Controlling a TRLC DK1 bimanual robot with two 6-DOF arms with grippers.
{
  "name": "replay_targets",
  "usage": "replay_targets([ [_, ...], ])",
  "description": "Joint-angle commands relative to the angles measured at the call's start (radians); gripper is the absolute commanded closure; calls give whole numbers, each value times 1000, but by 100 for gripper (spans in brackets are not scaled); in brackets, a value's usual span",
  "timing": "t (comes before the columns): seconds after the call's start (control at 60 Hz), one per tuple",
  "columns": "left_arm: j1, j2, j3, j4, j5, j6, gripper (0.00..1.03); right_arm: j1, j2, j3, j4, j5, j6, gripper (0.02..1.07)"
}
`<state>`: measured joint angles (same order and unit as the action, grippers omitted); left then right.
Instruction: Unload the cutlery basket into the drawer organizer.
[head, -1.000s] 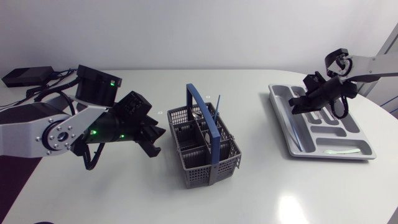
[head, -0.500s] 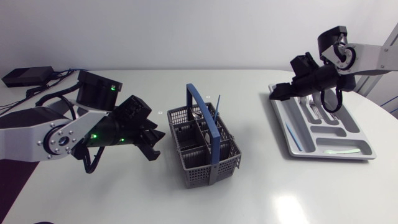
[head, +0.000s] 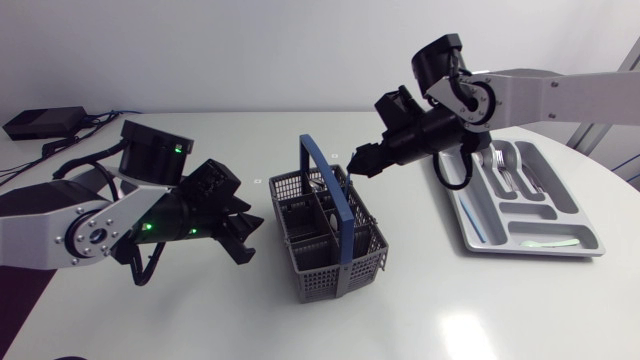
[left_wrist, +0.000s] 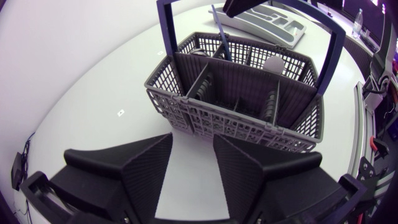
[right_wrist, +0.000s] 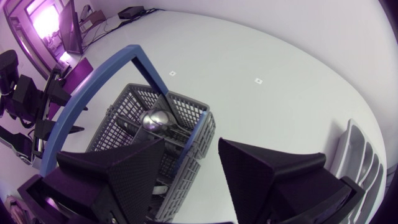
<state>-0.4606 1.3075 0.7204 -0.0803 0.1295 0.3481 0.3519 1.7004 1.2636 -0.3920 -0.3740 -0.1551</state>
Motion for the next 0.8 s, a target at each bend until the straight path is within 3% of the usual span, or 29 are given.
replay_targets([
  [0.0,-4,-11,-27,8,2,-11,55,21,53,14,8,-3,42,44],
  [0.15,-3,-11,-32,14,2,-11,55,35,96,33,35,14,66,54],
  [0.317,-1,-11,-35,19,4,-8,55,35,125,59,38,17,78,57],
  [0.367,-1,-11,-35,19,4,-8,55,38,131,65,38,20,83,65],
  [0.433,-1,-11,-35,19,4,-8,55,44,133,65,38,23,83,67],
  [0.65,-4,-11,-35,19,4,-9,55,70,131,54,41,52,86,96],
  [0.783,-6,-11,-36,19,4,-12,55,75,122,43,39,66,92,98],
])
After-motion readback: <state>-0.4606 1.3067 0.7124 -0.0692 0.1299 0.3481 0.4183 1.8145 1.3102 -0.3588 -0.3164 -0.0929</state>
